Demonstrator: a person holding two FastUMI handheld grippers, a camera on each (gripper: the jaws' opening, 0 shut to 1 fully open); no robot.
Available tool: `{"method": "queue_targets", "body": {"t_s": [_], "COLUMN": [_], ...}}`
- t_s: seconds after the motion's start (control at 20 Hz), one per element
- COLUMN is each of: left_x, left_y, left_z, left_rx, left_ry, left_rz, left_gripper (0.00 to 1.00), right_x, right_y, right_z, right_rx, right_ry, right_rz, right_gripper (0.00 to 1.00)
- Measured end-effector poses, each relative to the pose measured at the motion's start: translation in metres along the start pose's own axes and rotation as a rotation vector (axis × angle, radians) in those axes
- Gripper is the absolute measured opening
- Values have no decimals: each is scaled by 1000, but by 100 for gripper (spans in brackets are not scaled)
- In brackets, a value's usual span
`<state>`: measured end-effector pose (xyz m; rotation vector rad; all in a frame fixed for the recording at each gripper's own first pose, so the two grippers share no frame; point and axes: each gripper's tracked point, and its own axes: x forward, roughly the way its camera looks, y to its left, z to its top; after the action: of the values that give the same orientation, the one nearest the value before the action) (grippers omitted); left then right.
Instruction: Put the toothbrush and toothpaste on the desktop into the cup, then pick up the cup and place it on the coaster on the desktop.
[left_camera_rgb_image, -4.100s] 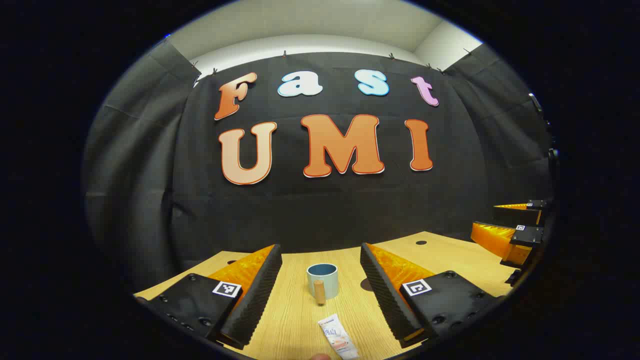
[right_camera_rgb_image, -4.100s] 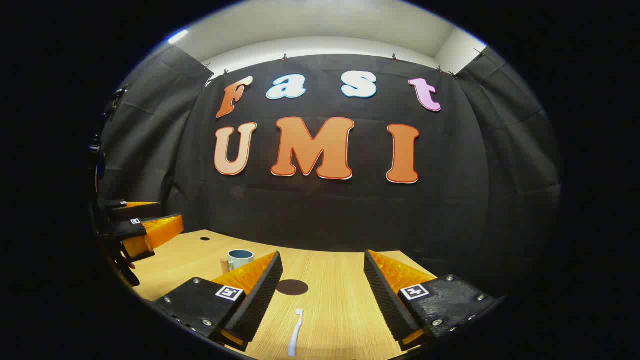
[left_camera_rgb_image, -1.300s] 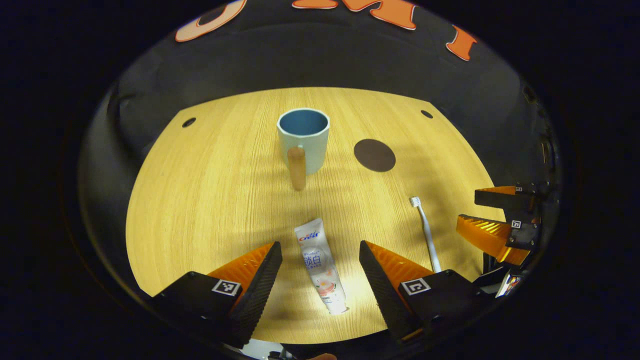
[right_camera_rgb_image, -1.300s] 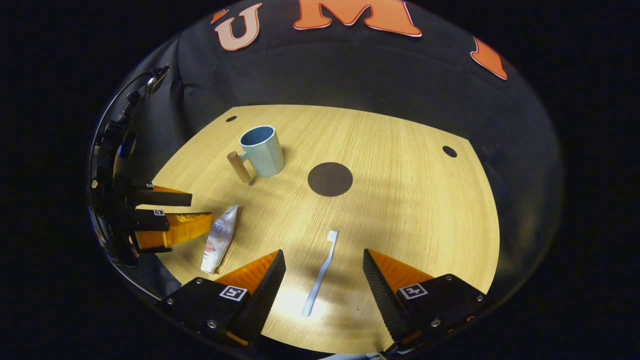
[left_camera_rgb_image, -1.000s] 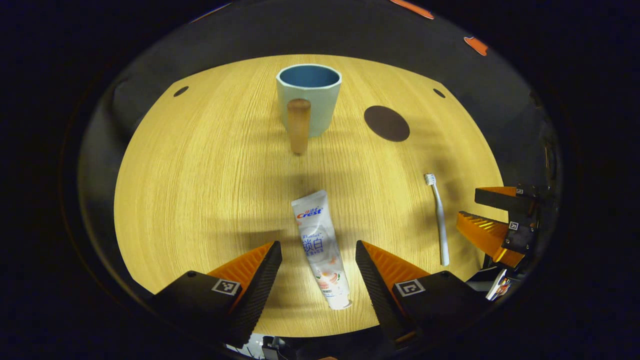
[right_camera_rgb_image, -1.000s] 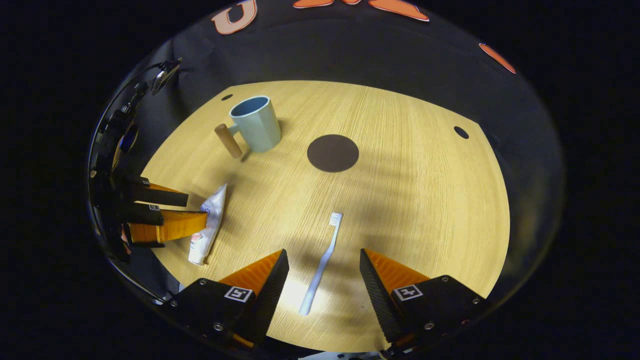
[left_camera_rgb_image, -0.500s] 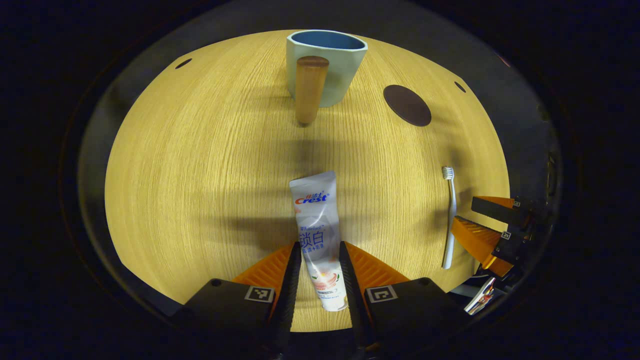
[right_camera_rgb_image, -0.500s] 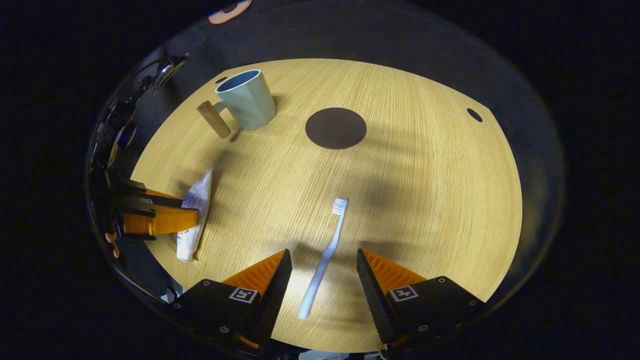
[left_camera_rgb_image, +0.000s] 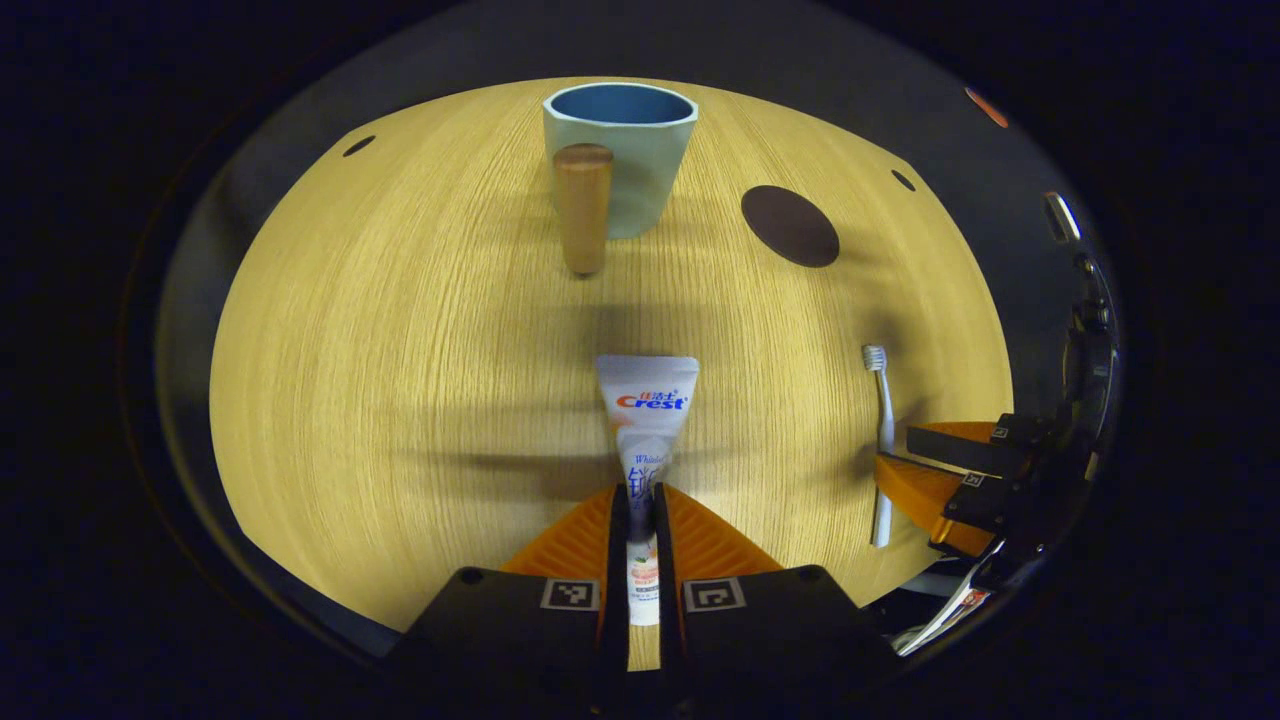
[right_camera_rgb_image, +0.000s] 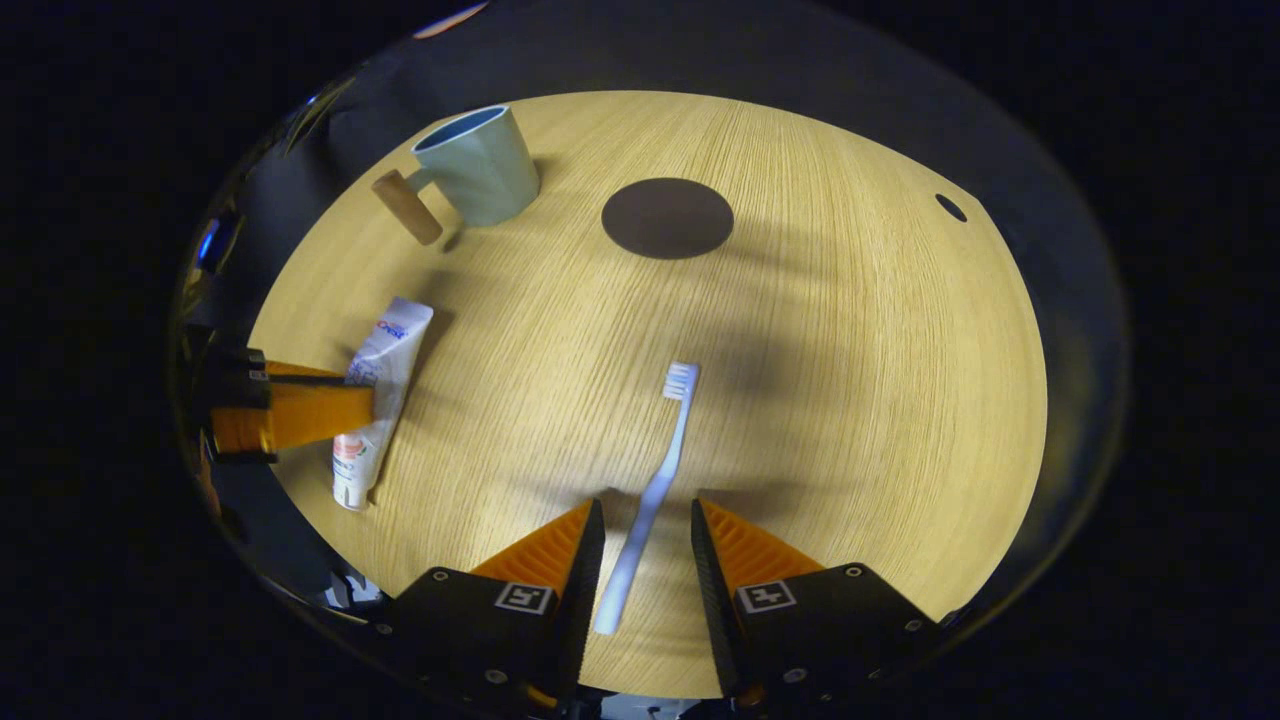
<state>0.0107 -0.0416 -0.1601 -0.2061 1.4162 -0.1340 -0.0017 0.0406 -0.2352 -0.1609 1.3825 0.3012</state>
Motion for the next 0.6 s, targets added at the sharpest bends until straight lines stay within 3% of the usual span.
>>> {"method": "queue_targets", "body": {"t_s": [0.15,0.25,0.3,0.35,0.6], "left_x": [-4,-4,-3,1,1], "left_y": [-5,-8,-4,-4,1], "left_z": [12,12,16,18,50], "left_rx": [57,59,61,59,96], "left_ry": [-25,-36,-43,-45,-96], "left_rz": [-4,-31,-41,-46,-66], "left_gripper": [17,17,11,12,11], "right_x": [-5,-1,-1,0,-2], "right_y": [2,6,6,7,5], "right_z": [4,8,9,10,14], "right_rx": [0,14,20,22,17], "right_ry": [8,-9,-17,-24,-93], "right_rz": [-12,-15,-13,-9,-9], "right_gripper": [39,19,15,8,5]}}
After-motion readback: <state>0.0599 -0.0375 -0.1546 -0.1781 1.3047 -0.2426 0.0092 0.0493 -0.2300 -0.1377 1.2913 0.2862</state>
